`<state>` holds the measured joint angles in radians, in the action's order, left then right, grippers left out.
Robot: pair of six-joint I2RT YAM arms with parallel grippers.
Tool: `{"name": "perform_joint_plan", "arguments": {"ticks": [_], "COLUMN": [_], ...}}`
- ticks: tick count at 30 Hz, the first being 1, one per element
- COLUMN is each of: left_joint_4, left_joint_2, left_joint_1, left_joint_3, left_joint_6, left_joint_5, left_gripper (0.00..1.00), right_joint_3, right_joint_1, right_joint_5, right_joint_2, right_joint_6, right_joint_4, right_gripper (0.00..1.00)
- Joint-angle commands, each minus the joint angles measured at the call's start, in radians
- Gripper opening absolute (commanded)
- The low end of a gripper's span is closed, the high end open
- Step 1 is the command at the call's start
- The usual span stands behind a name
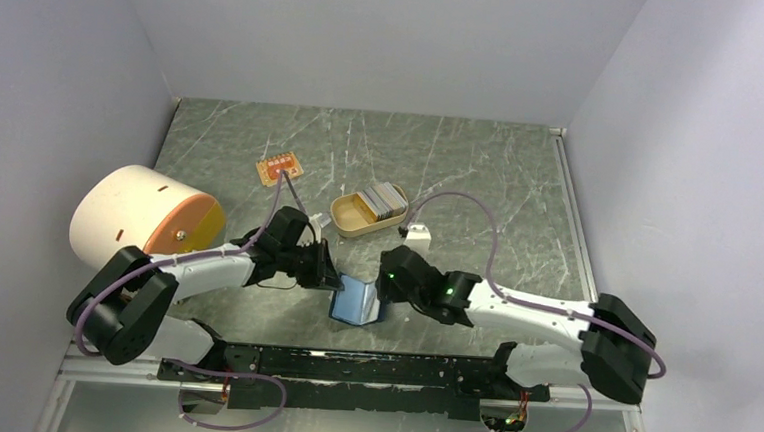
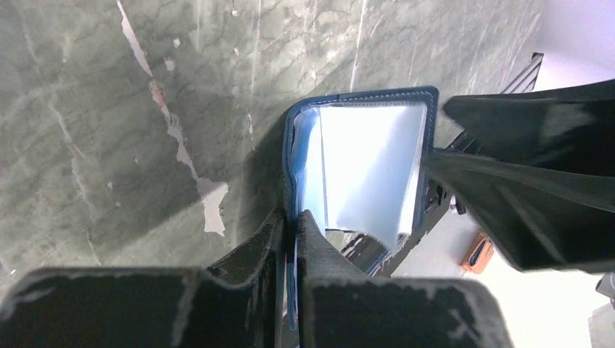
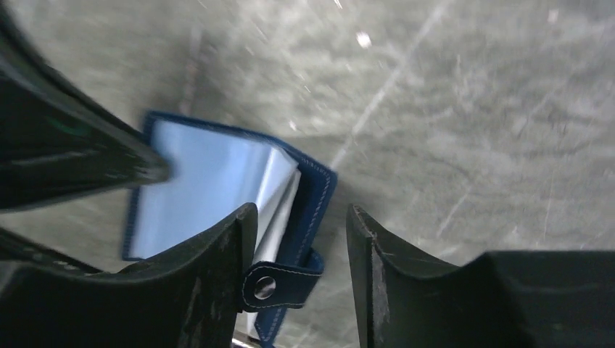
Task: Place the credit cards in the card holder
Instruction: Open the card holder at the center of the board, then pick up the credit card from the storage box.
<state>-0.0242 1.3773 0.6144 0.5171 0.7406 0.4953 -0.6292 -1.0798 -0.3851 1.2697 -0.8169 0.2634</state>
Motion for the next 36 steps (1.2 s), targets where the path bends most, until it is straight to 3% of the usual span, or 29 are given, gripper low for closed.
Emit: {"name": "perform_joint_plan", "arguments": {"ticks": [1,4,7,19,25,36], "left_joint_4": [0.078,0.114,0.137,0.380,0.420,0.398], "left_joint_2": [-0.039,-0.045,-0.061,-0.121,-0.152,-0.218], "left_joint_1": [0.005,0.005,0.004,0.006,0.006,0.007], "left_joint_3": [0.036,0.055,0.065,0.191,0.187,0.112], "left_joint_6": [-0.003,-0.012,-0.011,-0.052,-0.046,-0.014], "left_joint_5": [-0.035,-0.038,-0.042,-0.142,-0.167,-0.161], "left_gripper": [0.09,0.09,0.09,0.09,0.09,0.09], "right_joint_3": [-0.057,-0.095,-0.164,-0.564,-0.710,-0.770], "right_joint_1": [0.049,0.121,0.170,0.250,0.287,0.302], "right_joint_5": [0.015,0.094,0.080,-0.039,-0.004,-0.038], "right_joint_2": [-0.100,-0.111,-0.064,0.403,0.581,0.731], "right_joint_6": [0.142,0.237,0.355,0.743,0.786,0.840], "right_joint_4": [-0.063,-0.104,-0.117,-0.160,-0.099,-0.096], "right_gripper": [0.53,0.56,0.62,0.76,0.85,0.85]}}
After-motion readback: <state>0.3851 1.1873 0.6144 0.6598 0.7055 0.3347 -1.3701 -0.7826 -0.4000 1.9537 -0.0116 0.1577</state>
